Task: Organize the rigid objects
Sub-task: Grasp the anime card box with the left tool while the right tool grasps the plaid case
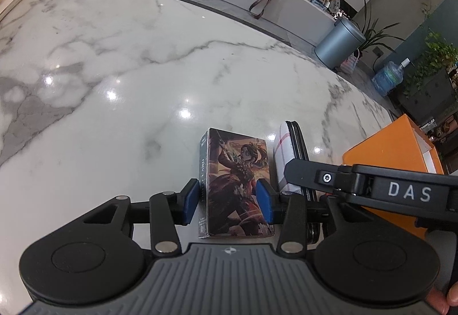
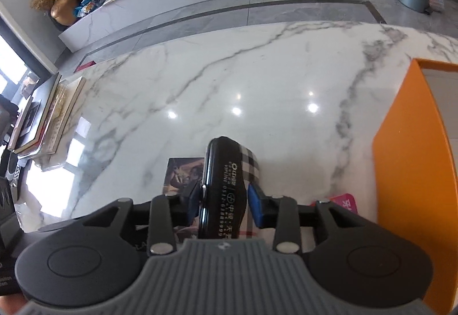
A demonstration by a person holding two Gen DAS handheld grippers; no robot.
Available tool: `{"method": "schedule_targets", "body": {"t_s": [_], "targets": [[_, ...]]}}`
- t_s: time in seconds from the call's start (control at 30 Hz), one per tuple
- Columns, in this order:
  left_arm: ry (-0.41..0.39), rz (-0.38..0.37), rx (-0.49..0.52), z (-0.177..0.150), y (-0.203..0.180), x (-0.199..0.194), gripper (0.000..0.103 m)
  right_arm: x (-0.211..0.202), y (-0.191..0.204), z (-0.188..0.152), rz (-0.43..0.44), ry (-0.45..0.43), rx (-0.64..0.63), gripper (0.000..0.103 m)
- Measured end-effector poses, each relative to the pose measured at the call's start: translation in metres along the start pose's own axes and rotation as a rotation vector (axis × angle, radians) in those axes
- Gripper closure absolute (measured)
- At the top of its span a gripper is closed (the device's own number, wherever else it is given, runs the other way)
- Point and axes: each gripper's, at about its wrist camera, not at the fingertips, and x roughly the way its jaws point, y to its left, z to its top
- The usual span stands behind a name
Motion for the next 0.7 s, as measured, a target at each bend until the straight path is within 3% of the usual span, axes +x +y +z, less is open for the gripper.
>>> {"method": "schedule_targets", "body": {"t_s": [0.07, 0.37, 0.53, 0.7], "targets": [[-0.002, 0.006, 0.009, 0.000, -0.001, 0.000, 0.047, 0.003, -0.006, 0.000, 0.006, 0.015, 0.036, 0.065], [-0.005, 0.015, 0.049, -0.002, -0.004, 0.002, 0.043, 0.021, -0.011, 0.002, -0.031, 0.071, 0.108, 0.053], [-0.001, 0.027, 0.111, -0.004, -0.012, 0.003, 0.032, 0.015, -0.011, 0.004, -0.021, 0.060, 0.106, 0.068], [-0.031, 0.109, 0.269, -0.013, -0.034, 0.011, 0.026, 0.001, -0.014, 0.005, -0.033, 0.046, 0.061, 0.081]]}}
